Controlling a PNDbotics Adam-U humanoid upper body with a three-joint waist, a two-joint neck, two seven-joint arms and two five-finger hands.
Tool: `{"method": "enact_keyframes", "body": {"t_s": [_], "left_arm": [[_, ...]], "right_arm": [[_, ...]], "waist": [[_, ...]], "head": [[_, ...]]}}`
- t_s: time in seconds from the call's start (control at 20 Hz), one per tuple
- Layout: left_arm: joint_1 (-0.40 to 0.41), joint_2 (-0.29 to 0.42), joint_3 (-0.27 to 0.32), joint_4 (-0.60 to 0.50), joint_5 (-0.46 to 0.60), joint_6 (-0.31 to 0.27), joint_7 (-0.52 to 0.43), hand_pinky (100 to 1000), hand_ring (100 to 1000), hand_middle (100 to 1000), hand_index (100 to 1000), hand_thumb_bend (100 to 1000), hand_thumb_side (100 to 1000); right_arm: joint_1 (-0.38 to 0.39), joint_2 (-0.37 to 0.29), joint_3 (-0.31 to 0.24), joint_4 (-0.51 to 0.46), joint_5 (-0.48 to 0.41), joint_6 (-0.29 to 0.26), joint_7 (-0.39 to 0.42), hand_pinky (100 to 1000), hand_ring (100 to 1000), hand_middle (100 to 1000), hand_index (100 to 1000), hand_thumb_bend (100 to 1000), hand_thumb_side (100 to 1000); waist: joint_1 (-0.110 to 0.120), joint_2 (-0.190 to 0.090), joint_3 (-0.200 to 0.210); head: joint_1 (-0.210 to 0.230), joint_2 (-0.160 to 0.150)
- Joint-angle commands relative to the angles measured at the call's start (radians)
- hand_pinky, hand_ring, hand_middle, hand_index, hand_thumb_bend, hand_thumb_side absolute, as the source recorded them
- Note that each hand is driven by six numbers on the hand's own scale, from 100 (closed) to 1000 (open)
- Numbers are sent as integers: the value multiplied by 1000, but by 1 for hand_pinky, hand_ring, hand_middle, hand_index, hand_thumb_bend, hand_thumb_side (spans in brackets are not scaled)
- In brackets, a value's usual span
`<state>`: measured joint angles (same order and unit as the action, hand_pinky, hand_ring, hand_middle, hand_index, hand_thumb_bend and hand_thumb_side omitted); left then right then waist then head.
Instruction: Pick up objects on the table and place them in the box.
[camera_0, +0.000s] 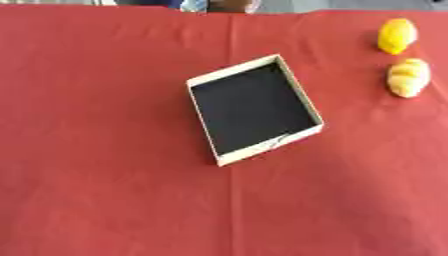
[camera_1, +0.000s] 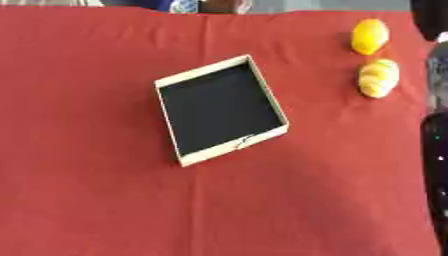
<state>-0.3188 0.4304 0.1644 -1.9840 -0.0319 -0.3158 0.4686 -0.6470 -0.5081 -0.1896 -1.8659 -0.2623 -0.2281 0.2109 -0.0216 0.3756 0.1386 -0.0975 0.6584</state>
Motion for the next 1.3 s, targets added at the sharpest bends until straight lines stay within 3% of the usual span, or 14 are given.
{"method": "enact_keyframes", "body": {"t_s": [0.05,0.2,0.25,0.3,0.45,0.65,0.9,1.3], "left_arm": [[-2,39,10,-16,-7,-1,7,832,831,670,817,100,652],[2,44,10,-16,-10,0,8,832,831,670,817,100,654],[3,45,11,-16,-11,0,9,832,831,670,817,100,654],[4,45,11,-16,-11,1,10,832,831,670,817,100,654],[7,49,11,-16,-13,1,10,832,831,670,817,100,653],[13,54,10,-16,-14,3,9,832,831,670,817,100,655],[22,63,11,-16,-18,3,10,832,831,670,818,100,652],[21,65,9,-16,-19,3,9,832,832,671,817,100,654]], "right_arm": [[-31,-106,1,51,18,-37,-13,924,1000,851,910,100,624],[-58,-203,14,135,43,-77,-23,919,1000,850,909,100,619],[-74,-236,22,169,47,-89,-26,918,1000,851,909,100,658],[-91,-264,31,202,48,-100,-27,916,1000,852,909,100,613],[-167,-344,62,309,61,-130,-19,912,1000,854,908,100,601],[-292,-399,108,493,120,-159,10,912,1000,858,912,100,596],[-458,-384,153,755,293,-235,80,910,1000,873,922,100,594],[-646,-260,178,1052,676,-357,162,910,1000,898,933,100,633]], "waist": [[-1,-25,0],[-5,-24,1],[-7,-24,2],[-8,-25,1],[-10,-28,-2],[-11,-33,-8],[-9,-35,-14],[-2,-28,-15]], "head": [[3,-4],[2,-6],[2,-5],[2,-4],[4,-1],[7,2],[12,2],[5,-11]]}}
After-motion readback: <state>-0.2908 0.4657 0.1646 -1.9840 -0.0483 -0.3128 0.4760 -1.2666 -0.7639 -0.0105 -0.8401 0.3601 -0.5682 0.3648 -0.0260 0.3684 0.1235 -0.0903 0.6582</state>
